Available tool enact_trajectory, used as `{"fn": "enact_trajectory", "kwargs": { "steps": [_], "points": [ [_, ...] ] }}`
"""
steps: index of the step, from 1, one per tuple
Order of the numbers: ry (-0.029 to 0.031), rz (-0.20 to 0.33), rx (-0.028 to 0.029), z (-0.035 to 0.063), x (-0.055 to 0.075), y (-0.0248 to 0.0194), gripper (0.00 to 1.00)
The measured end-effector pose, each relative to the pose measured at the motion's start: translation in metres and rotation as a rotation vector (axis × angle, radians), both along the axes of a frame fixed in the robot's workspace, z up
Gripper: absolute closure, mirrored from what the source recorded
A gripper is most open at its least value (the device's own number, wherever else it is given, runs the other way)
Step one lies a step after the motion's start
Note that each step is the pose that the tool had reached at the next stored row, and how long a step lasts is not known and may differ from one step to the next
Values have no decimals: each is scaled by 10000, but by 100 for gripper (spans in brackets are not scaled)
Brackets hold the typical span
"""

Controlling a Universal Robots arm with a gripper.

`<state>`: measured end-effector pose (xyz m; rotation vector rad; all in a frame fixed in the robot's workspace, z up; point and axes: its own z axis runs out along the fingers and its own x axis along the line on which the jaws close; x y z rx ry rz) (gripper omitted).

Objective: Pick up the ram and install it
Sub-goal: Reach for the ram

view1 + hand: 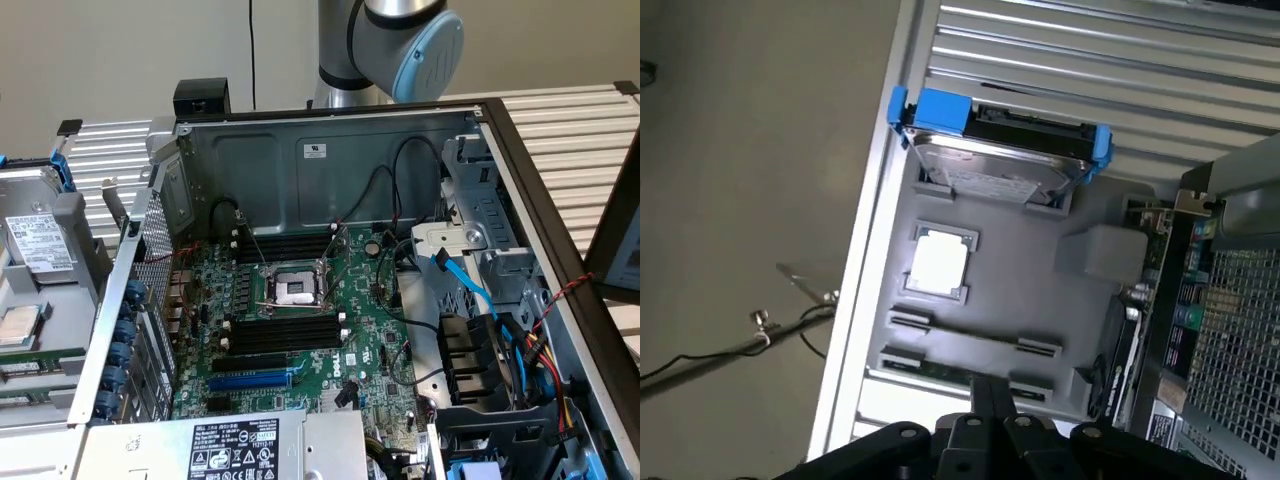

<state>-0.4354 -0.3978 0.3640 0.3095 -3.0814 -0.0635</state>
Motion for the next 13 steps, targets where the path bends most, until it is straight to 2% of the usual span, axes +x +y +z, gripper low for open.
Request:
{"fn": "enact_trajectory", "kwargs": {
  "steps": [13],
  "points": [
    [1,2359,-1,-26,0,0,89]
  ]
}}
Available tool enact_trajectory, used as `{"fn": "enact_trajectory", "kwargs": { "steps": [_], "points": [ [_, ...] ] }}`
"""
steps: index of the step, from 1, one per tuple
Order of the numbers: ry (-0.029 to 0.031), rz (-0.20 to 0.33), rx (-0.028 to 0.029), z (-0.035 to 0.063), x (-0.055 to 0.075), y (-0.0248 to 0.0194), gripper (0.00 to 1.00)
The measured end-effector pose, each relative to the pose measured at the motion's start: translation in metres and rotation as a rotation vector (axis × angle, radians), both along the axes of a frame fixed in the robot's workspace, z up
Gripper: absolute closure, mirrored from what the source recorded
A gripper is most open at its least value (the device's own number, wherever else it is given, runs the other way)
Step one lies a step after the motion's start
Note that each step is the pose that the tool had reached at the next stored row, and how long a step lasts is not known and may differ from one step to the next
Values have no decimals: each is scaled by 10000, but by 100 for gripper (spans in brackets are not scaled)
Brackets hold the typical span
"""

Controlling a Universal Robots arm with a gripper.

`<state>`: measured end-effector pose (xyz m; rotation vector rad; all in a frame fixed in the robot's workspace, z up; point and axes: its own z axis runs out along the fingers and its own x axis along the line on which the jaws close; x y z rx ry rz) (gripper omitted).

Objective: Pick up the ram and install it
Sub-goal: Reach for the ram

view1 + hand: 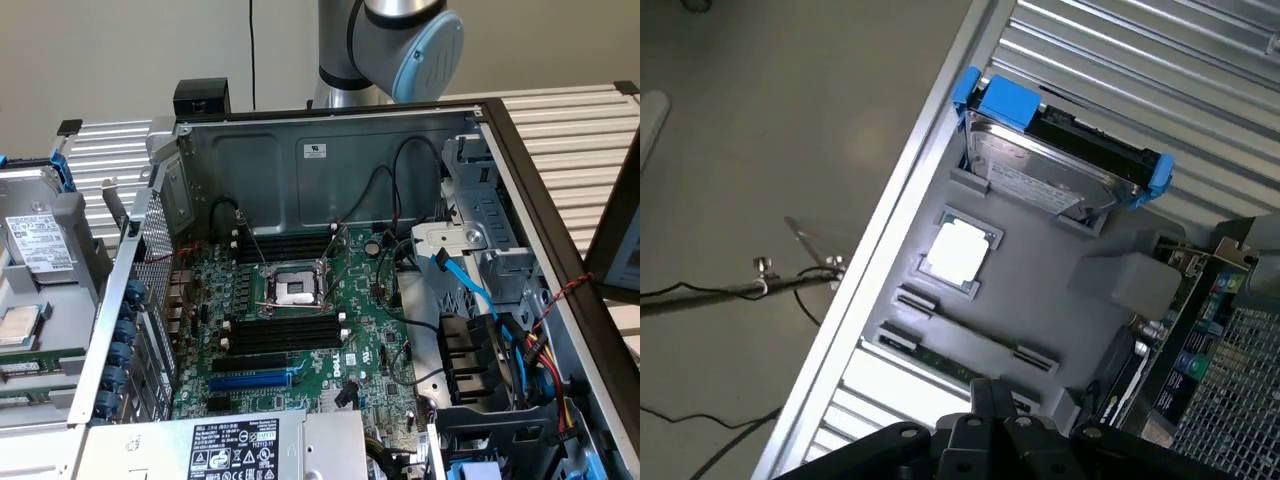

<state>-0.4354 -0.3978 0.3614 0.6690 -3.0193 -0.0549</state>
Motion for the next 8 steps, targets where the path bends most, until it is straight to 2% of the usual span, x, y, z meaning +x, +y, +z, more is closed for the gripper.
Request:
{"fn": "enact_trajectory", "kwargs": {
  "steps": [8],
  "points": [
    [0,1462,0,-18,0,0,89]
  ]
}}
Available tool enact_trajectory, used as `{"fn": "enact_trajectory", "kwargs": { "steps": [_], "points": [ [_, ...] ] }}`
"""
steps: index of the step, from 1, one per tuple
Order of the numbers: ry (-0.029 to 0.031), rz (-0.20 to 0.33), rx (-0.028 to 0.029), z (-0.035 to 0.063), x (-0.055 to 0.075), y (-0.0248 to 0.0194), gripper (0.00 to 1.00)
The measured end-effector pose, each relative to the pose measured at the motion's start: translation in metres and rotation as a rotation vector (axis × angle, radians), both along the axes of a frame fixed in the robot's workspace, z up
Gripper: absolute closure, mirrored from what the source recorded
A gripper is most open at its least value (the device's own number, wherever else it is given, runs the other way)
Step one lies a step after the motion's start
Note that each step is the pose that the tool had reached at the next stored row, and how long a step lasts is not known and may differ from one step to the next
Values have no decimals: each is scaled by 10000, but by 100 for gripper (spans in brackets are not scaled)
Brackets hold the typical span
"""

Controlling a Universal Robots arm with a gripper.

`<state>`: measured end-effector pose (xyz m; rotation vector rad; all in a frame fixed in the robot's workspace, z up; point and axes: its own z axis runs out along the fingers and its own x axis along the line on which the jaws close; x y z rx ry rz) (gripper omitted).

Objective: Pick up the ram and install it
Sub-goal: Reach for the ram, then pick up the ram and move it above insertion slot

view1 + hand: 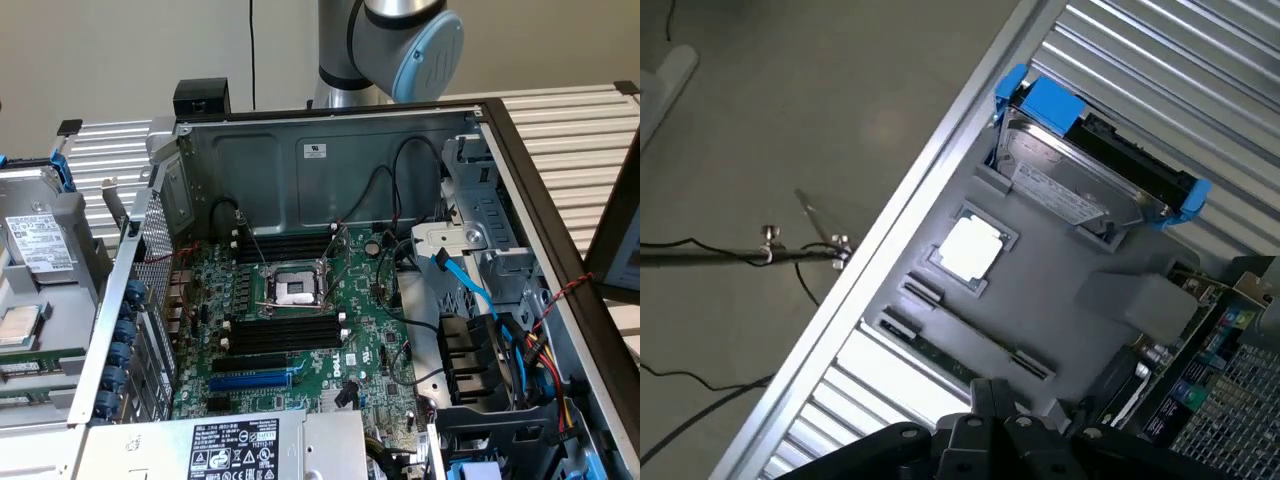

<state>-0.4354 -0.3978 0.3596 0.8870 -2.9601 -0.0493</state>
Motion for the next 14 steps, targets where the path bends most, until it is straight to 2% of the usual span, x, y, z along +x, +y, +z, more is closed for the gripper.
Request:
{"fn": "enact_trajectory", "kwargs": {
  "steps": [14],
  "points": [
    [0,2544,0,-37,0,0,89]
  ]
}}
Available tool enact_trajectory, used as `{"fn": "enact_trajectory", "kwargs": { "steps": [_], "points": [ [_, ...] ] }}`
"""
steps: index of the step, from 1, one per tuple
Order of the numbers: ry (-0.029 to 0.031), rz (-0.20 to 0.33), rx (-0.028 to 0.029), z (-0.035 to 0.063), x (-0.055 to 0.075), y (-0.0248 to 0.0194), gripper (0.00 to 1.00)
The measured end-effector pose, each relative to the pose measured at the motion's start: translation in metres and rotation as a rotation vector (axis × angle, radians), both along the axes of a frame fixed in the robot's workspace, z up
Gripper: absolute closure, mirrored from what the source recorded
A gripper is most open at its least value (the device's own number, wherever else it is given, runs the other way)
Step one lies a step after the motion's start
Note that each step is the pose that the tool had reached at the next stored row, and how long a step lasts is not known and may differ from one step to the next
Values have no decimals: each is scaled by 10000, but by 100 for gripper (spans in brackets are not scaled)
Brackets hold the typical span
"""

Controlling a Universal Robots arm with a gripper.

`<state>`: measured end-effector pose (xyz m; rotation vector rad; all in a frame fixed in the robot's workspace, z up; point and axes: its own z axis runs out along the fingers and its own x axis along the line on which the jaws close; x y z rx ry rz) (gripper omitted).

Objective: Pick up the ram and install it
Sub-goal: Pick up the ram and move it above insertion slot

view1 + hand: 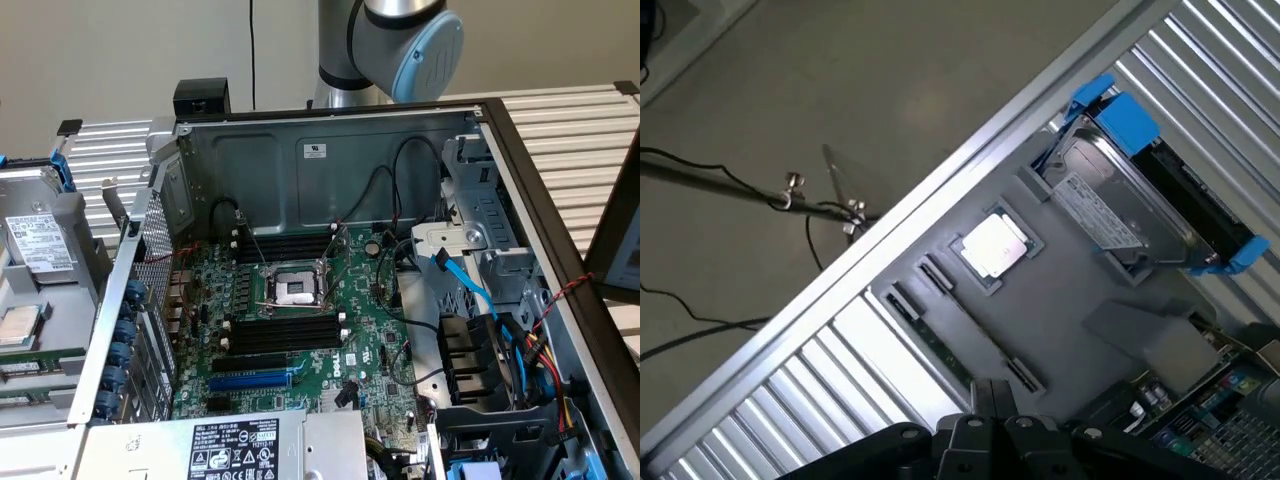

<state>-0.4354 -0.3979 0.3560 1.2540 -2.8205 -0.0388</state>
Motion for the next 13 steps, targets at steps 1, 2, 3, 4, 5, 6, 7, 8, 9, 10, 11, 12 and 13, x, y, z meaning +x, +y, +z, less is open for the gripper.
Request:
{"fn": "enact_trajectory", "kwargs": {
  "steps": [1,2,3,4,5,6,7,8,9,10,11,12,13],
  "points": [
    [0,181,0,-3,0,0,89],
    [0,359,0,-6,0,0,89],
    [0,546,0,-9,0,0,89],
    [0,731,0,-12,0,0,89],
    [0,910,0,-15,0,0,89],
    [0,1097,0,-18,0,0,89],
    [0,1275,0,-21,0,0,89],
    [0,1462,0,-25,0,0,89],
    [0,1635,0,-28,0,0,89],
    [-1,1821,1,-32,0,0,89],
    [0,2001,0,-36,0,0,89],
    [-1,2185,1,-40,0,0,89],
    [-1,2366,1,-43,0,0,89]
  ]
}}
